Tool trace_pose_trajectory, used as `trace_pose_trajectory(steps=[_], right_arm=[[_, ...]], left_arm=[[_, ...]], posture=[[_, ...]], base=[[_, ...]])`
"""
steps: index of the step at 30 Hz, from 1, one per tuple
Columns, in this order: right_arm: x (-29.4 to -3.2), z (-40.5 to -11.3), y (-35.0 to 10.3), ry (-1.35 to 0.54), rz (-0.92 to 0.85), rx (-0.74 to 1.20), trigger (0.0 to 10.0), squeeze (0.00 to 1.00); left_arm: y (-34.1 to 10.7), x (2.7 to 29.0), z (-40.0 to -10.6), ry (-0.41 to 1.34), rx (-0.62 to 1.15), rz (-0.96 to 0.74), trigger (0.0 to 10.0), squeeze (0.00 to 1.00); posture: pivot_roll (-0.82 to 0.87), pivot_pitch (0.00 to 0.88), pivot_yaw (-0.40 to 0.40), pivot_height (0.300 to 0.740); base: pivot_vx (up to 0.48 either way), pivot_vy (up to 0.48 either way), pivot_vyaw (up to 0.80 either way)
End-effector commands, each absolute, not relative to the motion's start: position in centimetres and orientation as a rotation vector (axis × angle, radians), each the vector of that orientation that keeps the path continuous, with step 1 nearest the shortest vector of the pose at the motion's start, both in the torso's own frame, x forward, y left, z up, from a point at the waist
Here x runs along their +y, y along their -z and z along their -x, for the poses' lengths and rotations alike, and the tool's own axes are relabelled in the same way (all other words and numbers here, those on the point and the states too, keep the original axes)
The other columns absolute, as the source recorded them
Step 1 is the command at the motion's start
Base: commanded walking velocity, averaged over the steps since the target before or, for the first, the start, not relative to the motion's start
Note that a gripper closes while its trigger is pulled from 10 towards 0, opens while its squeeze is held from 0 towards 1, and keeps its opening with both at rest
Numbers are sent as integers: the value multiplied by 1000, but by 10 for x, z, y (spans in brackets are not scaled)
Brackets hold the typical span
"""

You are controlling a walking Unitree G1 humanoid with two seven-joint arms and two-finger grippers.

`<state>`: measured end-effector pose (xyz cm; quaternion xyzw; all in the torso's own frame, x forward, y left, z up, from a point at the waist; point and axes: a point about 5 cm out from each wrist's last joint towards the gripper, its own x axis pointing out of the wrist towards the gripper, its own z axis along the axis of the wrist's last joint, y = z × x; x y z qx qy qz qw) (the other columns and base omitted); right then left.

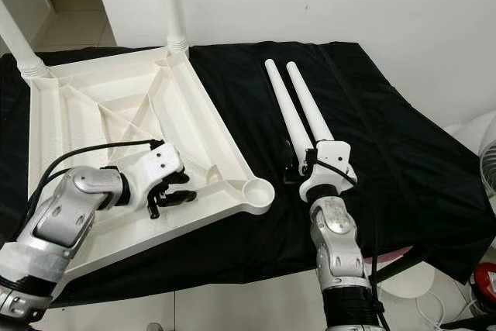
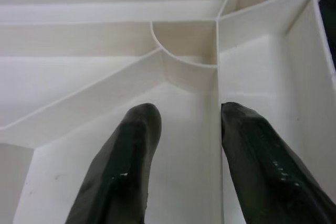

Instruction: Building children table

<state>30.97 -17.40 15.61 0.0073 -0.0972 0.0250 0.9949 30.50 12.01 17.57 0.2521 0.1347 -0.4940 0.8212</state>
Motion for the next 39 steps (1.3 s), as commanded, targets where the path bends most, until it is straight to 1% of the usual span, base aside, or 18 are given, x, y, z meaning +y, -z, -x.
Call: trace_pose_trajectory(steps=[1,2,3,5,7,8,9,11,12,15,18,21,23,29,35,39], right_arm=[[-175,-311,-152,-46,-12,-169,10000,0],[-176,-312,-152,-44,-7,-166,10000,0],[-177,-313,-152,-48,-11,-156,10000,0],[-177,-313,-152,-48,-11,-156,10000,0],[-179,-316,-150,-53,-12,-128,10000,0],[-179,-316,-150,-53,-12,-128,10000,0],[-181,-318,-150,-46,-2,-118,10000,0],[-181,-318,-150,-46,-2,-118,10000,0],[-184,-318,-149,-31,11,-113,10000,0],[-188,-318,-148,-8,25,-104,10000,0],[-188,-317,-144,-11,27,-91,10000,0],[-187,-315,-140,-12,20,-75,10000,0],[-186,-315,-138,-27,8,-64,10000,0],[-183,-314,-129,-63,-16,-15,10000,0],[-182,-314,-128,-73,-2,-10,10000,0],[-184,-319,-128,-118,22,1,10000,0]], left_arm=[[-196,120,-311,965,192,-523,10000,290],[-200,119,-313,963,176,-494,10000,290],[-208,115,-316,951,133,-459,10000,0],[-208,115,-316,951,133,-459,10000,0],[-223,108,-325,903,31,-368,10000,0],[-223,108,-325,903,31,-368,10000,0],[-227,105,-331,878,-2,-319,10000,0],[-227,105,-331,878,-2,-319,10000,0],[-230,102,-336,842,-22,-285,10000,0],[-230,97,-341,805,-21,-265,10000,0],[-228,96,-341,791,-3,-250,10000,0],[-229,97,-342,758,-26,-206,10000,0],[-231,98,-343,733,-38,-183,10000,0],[-230,98,-347,688,-33,-153,10000,0],[-230,98,-348,686,-37,-146,10000,0],[-231,96,-348,685,-49,-134,10000,0]], posture=[[54,82,-34,740],[53,79,-38,740],[52,77,-41,740],[52,77,-41,740],[35,77,-55,740],[35,77,-55,740],[23,74,-63,740],[23,74,-63,740],[15,72,-62,740],[13,67,-56,740],[14,67,-51,740],[18,68,-51,740],[25,93,-48,740],[29,99,-51,740],[29,97,-52,740],[26,88,-53,740]], base=[[0,0,0],[0,0,0],[0,0,0],[0,0,0],[0,0,0],[0,0,0],[0,0,0],[0,0,0],[0,0,0],[0,0,0],[0,0,0],[0,0,0],[0,0,0],[0,0,0],[0,0,0],[0,0,0]])
